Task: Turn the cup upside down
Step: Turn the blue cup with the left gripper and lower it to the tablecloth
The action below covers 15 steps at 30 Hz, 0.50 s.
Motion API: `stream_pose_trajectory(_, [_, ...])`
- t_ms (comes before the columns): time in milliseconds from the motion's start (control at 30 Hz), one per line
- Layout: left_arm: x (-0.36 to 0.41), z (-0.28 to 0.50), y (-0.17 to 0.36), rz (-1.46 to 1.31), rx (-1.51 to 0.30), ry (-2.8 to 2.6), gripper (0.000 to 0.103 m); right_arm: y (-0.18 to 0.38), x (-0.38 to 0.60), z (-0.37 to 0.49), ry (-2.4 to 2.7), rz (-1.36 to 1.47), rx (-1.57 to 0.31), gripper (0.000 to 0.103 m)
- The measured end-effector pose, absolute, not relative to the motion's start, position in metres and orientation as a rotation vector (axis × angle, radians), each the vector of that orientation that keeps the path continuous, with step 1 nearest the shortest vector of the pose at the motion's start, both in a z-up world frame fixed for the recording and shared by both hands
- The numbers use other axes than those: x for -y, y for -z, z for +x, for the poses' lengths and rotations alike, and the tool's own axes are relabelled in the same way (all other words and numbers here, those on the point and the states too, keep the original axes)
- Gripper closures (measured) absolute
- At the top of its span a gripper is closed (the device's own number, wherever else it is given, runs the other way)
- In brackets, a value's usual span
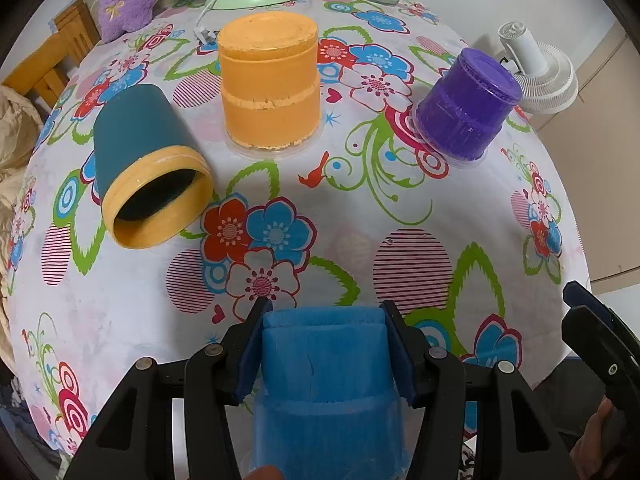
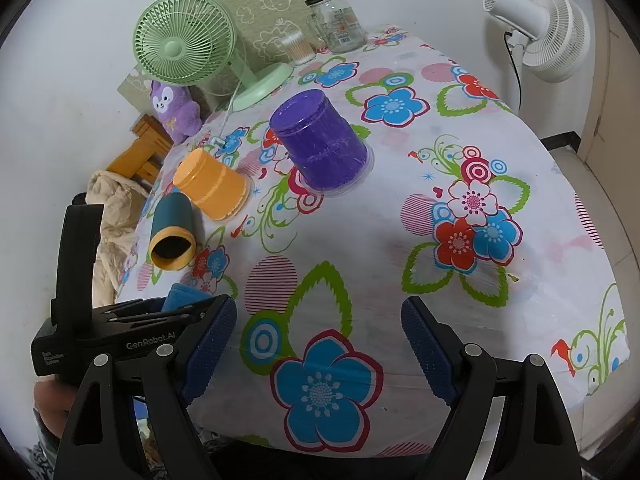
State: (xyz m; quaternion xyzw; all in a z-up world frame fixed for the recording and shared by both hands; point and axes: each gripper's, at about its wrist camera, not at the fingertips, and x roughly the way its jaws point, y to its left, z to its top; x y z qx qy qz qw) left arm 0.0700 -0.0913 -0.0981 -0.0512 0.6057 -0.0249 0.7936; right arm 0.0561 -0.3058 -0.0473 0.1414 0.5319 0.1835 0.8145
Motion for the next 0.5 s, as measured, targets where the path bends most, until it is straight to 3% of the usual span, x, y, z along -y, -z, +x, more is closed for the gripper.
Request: stream_pose_trajectory(500, [0.088,0.070,0.087,-0.122,-1.278,0.055,0.047,0.046,0.303,0.059,-0.401,0.307,-1.132,0.016])
